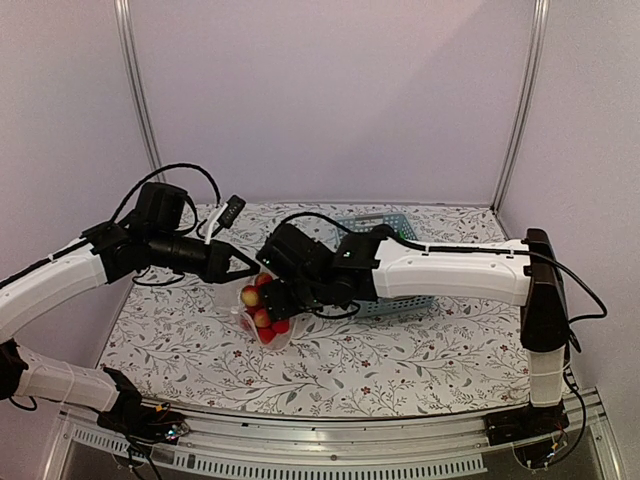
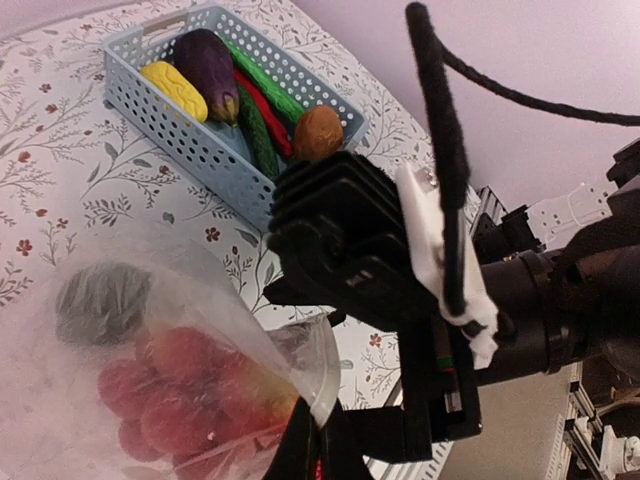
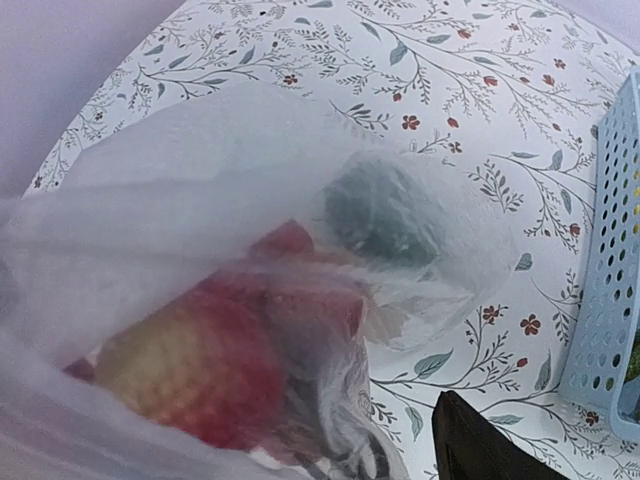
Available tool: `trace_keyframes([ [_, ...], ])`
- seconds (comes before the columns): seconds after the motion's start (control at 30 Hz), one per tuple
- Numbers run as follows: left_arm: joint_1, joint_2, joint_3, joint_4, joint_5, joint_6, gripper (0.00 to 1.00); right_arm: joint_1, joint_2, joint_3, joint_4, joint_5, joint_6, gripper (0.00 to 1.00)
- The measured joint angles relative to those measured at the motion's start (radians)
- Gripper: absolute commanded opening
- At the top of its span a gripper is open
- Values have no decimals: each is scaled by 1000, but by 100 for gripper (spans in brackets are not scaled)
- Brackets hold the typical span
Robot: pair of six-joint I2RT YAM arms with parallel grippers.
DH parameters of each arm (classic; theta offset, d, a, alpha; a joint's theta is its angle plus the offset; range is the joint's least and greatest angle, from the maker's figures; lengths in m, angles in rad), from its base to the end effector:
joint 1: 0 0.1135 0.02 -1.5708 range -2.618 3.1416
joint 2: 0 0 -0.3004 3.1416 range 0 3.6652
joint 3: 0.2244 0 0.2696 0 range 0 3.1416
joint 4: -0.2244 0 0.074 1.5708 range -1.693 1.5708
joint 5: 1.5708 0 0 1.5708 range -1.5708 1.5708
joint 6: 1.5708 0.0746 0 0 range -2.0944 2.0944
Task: Place the food in the zip-top bag and seal the zipper
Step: Place the fake fruit in the zipper food storage bag, then adjust the zipper food storage bag at the center of the board.
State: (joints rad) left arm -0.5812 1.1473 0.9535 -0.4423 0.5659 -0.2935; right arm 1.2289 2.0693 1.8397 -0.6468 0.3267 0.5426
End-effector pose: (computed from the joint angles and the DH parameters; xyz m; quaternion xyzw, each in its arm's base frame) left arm 0.2089 -0.1851 0.3142 0.2474 0.8304 -0.4090 0.2863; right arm 0.1988 0.4873 0.2648 -0.2601 0.8923 0.1632 0.3308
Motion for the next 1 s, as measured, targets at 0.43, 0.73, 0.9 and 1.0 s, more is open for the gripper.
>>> trace_keyframes([
  [0.43,9,-3,-2,37,69,-12,0,-45,-63,-149,72,13,8,92],
  [0.73,42,-3,-2,10,-43,-14,0,-44,-257,-237,126,-136,-27,89],
  [0.9,43,-3,-2,10,-58,-15,0,-44,-317,-288,148,-163,12,79],
  [1.0,43,-3,-2,10,-59,-15,0,-37,-315,-337,177,-180,67,75],
])
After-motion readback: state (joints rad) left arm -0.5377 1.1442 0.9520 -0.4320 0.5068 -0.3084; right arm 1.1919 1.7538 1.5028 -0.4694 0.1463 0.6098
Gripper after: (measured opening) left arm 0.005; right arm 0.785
